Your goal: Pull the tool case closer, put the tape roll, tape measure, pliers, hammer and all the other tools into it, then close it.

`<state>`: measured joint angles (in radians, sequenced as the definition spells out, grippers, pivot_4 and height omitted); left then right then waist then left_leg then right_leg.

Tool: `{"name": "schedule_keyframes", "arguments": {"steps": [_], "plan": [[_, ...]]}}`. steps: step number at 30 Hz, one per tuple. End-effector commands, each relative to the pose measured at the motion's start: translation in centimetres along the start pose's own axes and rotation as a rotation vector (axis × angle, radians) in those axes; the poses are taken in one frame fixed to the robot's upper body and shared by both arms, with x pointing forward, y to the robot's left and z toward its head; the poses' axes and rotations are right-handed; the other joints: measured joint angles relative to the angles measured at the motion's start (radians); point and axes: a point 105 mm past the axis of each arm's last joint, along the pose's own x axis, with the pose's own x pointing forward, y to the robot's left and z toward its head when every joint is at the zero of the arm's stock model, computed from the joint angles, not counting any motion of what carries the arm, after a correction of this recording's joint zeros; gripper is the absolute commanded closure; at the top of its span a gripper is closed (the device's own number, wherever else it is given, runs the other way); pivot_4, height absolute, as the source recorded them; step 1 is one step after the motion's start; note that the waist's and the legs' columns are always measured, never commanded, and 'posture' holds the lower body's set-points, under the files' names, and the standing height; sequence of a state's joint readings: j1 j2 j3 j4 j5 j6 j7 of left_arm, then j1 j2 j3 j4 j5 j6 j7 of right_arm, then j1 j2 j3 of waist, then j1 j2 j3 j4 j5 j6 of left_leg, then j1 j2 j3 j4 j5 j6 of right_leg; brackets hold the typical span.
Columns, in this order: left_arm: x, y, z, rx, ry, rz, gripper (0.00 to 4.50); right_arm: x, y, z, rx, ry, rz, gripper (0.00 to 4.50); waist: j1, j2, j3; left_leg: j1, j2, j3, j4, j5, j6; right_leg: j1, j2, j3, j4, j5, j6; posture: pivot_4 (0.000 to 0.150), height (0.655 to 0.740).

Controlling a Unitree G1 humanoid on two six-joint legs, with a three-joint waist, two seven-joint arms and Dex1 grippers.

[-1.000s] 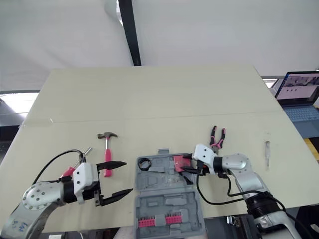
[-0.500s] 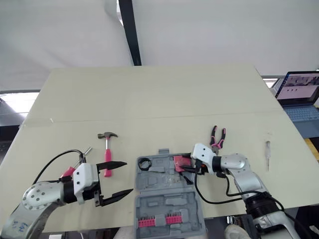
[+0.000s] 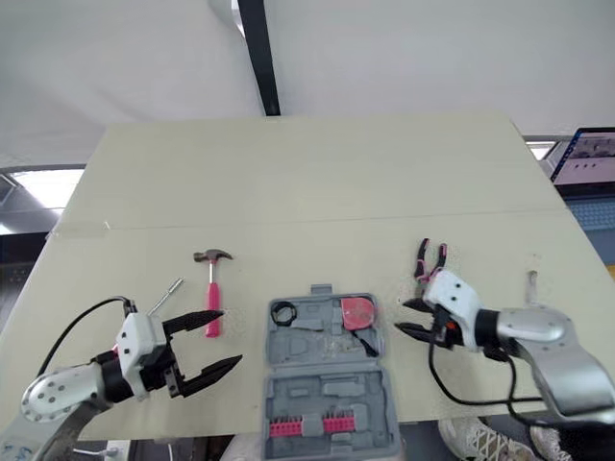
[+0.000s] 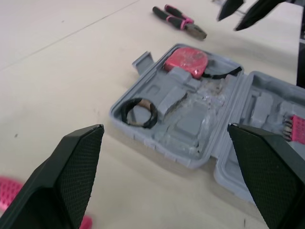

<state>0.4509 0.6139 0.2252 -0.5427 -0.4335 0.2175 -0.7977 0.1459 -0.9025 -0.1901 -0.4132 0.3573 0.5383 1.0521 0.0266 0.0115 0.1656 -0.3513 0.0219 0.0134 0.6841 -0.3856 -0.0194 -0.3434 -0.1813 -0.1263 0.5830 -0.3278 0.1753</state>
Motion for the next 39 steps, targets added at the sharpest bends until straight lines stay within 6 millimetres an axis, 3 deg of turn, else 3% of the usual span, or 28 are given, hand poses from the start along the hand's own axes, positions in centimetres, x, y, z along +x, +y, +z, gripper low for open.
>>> {"name": "schedule_keyframes", "arguments": {"steps": [1, 2, 8, 12, 19, 28, 36, 39], "plan": [[-0.8, -0.9, 0.3, 0.002, -0.012, 0.016, 0.0, -2.1, 1.4, 0.4, 0.017, -0.01, 0.02, 0.43, 0.0, -0.002, 0.001, 0.0, 0.0, 0.0, 0.0, 0.0, 0.0, 0.001, 0.0, 0.0, 0.0, 0.0, 0.0, 0.15, 0.74], [-1.1, -1.1, 0.1, -0.005, -0.005, 0.021, 0.0, -2.6, 1.7, 0.0, 0.027, 0.0, 0.019, 0.04, 0.0, -0.002, 0.001, 0.001, 0.0, 0.0, 0.001, 0.0, 0.0, 0.001, 0.0, 0.0, 0.0, 0.0, 0.0, 0.15, 0.74], [-1.9, -2.7, -0.2, -0.042, -0.002, 0.029, 0.0, -4.3, 2.7, -2.3, 0.075, 0.071, 0.028, 0.04, 0.0, -0.003, 0.002, 0.001, 0.0, 0.0, 0.0, 0.0, 0.0, 0.001, 0.0, 0.0, 0.0, 0.0, 0.0, 0.15, 0.74], [-2.1, -2.9, 0.0, -0.034, 0.007, 0.031, 0.0, -4.4, 2.6, -2.7, 0.073, 0.072, 0.025, 0.04, -0.001, -0.003, 0.002, 0.001, 0.0, 0.0, 0.0, 0.0, 0.0, 0.001, 0.0, 0.0, 0.0, 0.0, 0.0, 0.15, 0.74], [-1.6, -2.7, 1.5, -0.002, -0.014, 0.025, 0.0, -4.2, 2.6, -2.7, 0.068, 0.068, 0.027, 0.04, 0.001, -0.004, 0.002, 0.001, 0.0, -0.001, 0.0, 0.0, 0.0, 0.001, 0.0, 0.0, 0.0, 0.0, 0.0, 0.15, 0.74], [0.7, -1.4, 4.1, 0.079, -0.063, -0.032, 0.0, -3.7, 3.0, -1.4, 0.185, -0.006, 0.074, 0.04, 0.002, -0.003, 0.002, 0.001, 0.0, -0.001, 0.001, 0.001, 0.0, 0.001, 0.0, 0.0, 0.0, 0.0, 0.0, 0.15, 0.74], [1.3, -0.6, 4.8, 0.111, -0.085, -0.058, 0.0, -3.6, 3.4, -0.6, 0.167, -0.024, 0.109, 0.04, -0.002, -0.003, 0.002, 0.0, 0.0, -0.001, 0.001, 0.001, 0.0, 0.002, 0.0, 0.0, 0.0, 0.0, 0.0, 0.15, 0.74], [1.4, -0.5, 4.7, 0.118, -0.087, -0.067, 0.0, -3.5, 3.3, -0.5, 0.167, -0.027, 0.098, 0.04, -0.005, 0.0, 0.003, -0.001, -0.004, -0.019, -0.001, 0.002, 0.001, 0.023, -0.005, -0.019, -0.009, 0.0, 0.0, 0.15, 0.74]]}}
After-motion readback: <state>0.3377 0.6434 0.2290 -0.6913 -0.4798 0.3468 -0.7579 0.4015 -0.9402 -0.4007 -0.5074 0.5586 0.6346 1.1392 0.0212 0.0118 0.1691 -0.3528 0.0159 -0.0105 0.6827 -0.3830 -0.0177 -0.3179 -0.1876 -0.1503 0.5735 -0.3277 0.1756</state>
